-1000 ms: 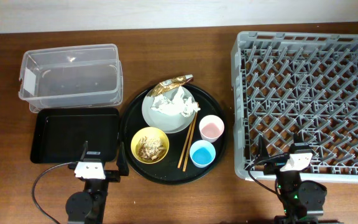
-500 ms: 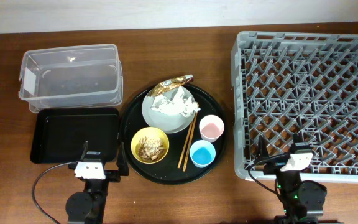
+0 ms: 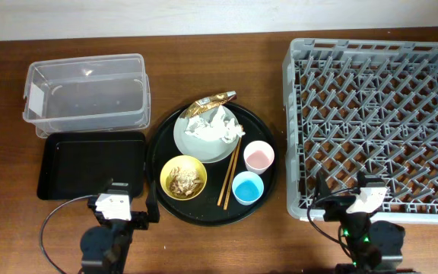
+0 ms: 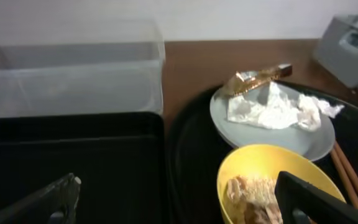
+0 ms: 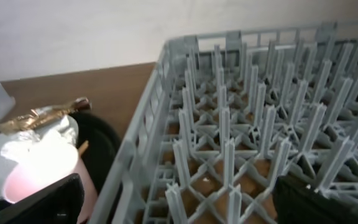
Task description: Sort waste into correct bins and load items into the dishwasher rack
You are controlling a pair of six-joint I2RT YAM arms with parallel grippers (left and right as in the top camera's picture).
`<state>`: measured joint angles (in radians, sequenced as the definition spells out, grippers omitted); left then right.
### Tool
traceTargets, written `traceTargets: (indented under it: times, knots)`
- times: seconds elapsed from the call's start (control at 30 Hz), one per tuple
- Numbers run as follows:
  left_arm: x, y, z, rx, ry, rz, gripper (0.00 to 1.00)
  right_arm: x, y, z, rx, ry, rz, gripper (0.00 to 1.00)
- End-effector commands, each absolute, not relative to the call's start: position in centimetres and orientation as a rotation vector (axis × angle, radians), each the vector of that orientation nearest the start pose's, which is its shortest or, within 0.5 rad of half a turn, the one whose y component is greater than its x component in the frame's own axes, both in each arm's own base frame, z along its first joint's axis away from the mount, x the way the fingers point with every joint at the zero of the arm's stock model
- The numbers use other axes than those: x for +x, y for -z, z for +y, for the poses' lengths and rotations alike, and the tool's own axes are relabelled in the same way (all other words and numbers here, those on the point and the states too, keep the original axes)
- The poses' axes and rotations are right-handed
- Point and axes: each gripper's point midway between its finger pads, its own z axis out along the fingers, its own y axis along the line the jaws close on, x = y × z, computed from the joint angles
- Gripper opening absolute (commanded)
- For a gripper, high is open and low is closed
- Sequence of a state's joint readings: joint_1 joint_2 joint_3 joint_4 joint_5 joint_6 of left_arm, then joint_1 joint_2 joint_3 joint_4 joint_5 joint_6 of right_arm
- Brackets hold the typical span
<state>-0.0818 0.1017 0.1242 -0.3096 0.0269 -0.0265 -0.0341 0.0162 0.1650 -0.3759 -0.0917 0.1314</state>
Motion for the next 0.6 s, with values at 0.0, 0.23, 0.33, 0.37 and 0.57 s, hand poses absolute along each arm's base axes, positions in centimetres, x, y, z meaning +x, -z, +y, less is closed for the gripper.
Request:
traceTargets:
  times: [0.0,0.23,0.33,0.37,0.57]
  knots:
    - [23.4,-16.7,-2.7,0.078,0.124,1.858,0.99,21.7,-19.5,0.9,0.083,-0.165,1.771,0.98]
    - [25.1,-19.2,-4.4,0.137,0.212,1.984,0.99,20.7,-22.1,1.8,0.060,-0.211,1.854,0.98]
    - [26.5,-19.3,-5.0,0.151,0.246,2.108,0.99,21.1,-22.0,2.1,0.058,-0.235,1.940,0.98]
    - [27.0,-19.4,-5.2,0.156,0.258,2.152,1.00,21.4,-21.8,2.1,0.063,-0.237,1.974,0.98]
    - [28.4,-20.4,-6.5,0.169,0.349,2.455,0.99,21.7,-20.3,2.1,0.101,-0.246,2.209,0.98]
